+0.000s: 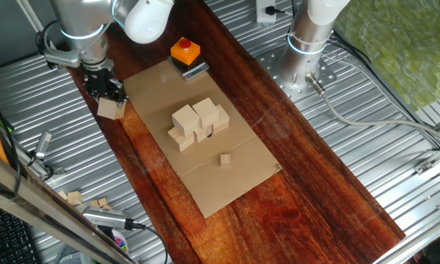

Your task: Stack the blocks into a pyramid shape

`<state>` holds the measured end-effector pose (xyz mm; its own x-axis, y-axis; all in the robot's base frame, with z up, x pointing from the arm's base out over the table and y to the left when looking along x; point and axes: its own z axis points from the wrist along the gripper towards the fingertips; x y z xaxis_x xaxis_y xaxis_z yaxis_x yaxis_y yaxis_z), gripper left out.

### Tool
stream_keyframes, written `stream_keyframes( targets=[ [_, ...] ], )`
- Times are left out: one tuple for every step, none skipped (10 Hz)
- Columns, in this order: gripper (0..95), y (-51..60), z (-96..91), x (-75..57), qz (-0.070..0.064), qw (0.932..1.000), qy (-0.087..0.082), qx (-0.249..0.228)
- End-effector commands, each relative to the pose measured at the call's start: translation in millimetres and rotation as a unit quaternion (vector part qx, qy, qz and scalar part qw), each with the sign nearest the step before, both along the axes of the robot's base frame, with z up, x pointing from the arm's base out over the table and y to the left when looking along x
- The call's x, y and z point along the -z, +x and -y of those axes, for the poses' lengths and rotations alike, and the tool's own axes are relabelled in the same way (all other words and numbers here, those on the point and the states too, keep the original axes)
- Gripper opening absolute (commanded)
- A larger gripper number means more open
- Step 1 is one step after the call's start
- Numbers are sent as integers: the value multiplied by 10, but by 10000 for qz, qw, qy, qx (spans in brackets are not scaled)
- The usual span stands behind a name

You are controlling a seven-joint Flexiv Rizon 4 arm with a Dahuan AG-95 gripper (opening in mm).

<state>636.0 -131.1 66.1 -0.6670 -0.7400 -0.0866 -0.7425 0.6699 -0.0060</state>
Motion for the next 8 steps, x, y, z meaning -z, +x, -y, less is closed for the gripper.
stream_keyframes(
  targets=[
    [0,-348,47,-90,-136,9993,19,345],
    [0,-348,49,-90,-172,9992,-5,357],
    [0,-348,49,-90,-172,9993,3,331],
    [0,-348,49,-91,-172,9993,2,340],
    [0,-349,49,-90,-174,9992,-1,356],
    [0,-349,49,-90,-177,9992,-1,367],
    [0,-349,49,-90,-180,9992,2,367],
    [0,-349,49,-90,-178,9992,9,360]
  ],
)
